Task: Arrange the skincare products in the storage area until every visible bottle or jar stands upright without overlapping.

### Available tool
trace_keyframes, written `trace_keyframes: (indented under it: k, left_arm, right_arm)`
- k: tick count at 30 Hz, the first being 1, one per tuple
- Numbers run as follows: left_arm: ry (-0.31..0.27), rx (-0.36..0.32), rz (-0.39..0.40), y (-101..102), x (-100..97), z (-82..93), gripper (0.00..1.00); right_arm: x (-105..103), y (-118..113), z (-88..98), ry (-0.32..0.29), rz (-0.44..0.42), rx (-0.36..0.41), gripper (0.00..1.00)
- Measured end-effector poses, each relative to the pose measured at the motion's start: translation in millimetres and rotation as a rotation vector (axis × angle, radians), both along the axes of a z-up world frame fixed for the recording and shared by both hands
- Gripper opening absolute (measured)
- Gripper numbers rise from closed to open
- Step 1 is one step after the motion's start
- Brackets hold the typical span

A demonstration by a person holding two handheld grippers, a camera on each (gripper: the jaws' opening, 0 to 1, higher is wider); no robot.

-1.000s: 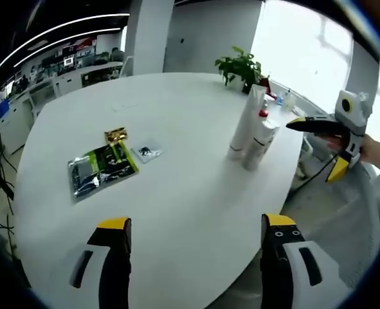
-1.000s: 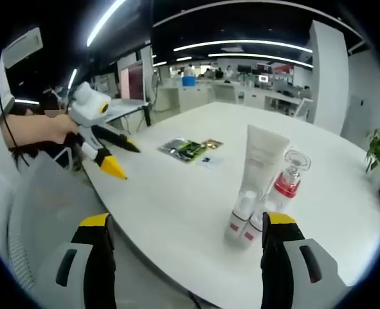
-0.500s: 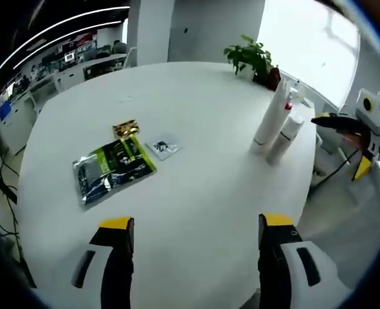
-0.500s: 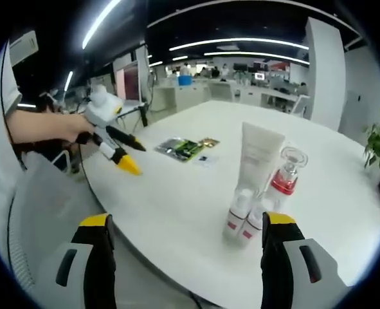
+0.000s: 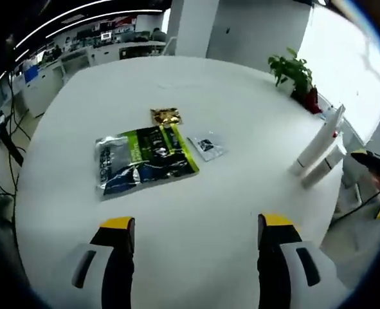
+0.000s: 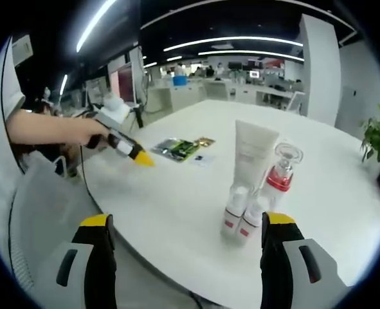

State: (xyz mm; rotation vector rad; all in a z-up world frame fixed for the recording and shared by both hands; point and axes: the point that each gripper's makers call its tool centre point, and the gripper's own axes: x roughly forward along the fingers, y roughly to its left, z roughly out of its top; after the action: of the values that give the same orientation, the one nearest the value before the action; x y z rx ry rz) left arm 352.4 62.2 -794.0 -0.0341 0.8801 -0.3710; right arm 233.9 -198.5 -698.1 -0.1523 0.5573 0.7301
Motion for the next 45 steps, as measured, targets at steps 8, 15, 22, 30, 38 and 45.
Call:
trace_keyframes:
  k: [8, 15, 22, 30, 38, 45]
  left_arm:
    - [-0.025, 0.031, 0.031, 0, 24.6, -4.9, 0.75]
    - [-0.020, -0.054, 0.184, 4, 38.8, -8.3, 0.66]
    - [-0.023, -0.174, 0.377, 13, 44.4, -15.6, 0.54]
    - [-0.063, -0.304, 0.621, 10, 50.5, -8.7, 0.45]
    - [-0.065, -0.302, 0.768, 11, 49.9, -12.0, 0.36]
    - [-0.090, -0.234, 0.775, 13, 47.8, -12.8, 0.26]
  right_arm:
    - [1, -1, -0.6, 0.003, -0.010, 0.001, 0.94]
    - [2, -3, -0.9, 0.006, -0.021, 0.002, 0.94]
    - [2, -4, -2.2, 0.012, -0.027, -0.002, 0.93]
    - [2, -5, -3.9, 0.023, -0.031, -0.007, 0.93]
    - [2, -5, -5.7, 0.034, -0.033, -0.011, 0.93]
    - [2, -6, -6.6, 0.040, -0.036, -0.012, 0.93]
